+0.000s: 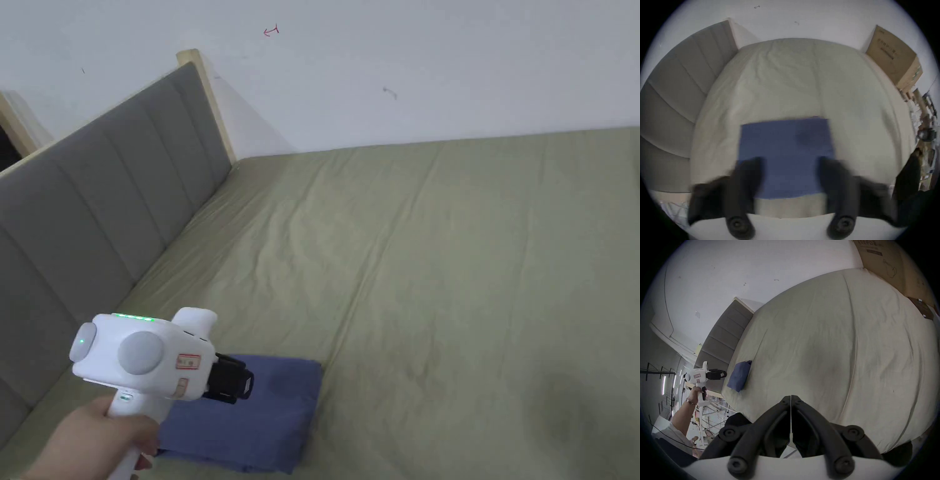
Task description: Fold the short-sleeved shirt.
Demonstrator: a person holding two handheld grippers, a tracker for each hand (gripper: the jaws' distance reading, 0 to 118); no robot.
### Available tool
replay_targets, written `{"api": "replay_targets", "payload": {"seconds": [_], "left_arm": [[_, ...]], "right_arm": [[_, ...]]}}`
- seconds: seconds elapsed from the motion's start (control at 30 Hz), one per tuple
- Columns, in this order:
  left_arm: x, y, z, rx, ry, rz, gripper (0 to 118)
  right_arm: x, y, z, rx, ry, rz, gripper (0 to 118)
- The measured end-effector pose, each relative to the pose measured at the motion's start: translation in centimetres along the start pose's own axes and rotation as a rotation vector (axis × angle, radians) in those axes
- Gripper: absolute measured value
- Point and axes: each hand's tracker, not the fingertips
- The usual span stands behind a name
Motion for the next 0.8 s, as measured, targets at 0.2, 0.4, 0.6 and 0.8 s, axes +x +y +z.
{"api": "replay_targets", "payload": {"seconds": [0.2,0.4,0.6,0.8], "left_arm": [[12.7,0.1,3.1,0.22,-0.11,0.062,1],[23.7,2.5,6.5,0.496,-0.154,0.099,1],[29.4,2.4,8.1,0.811,0.054,-0.024,1],[30.7,0.3,9.8,0.986,0.09,0.05,1]], "right_arm": [[-1.1,0.5,2.4,0.094,-0.074,0.023,0],[-3.2,2.6,5.7,0.296,-0.17,0.111,0],[-5.6,3.7,7.6,0.627,-0.331,0.294,0],[-6.6,2.5,7.9,0.951,-0.46,0.405,1]]}}
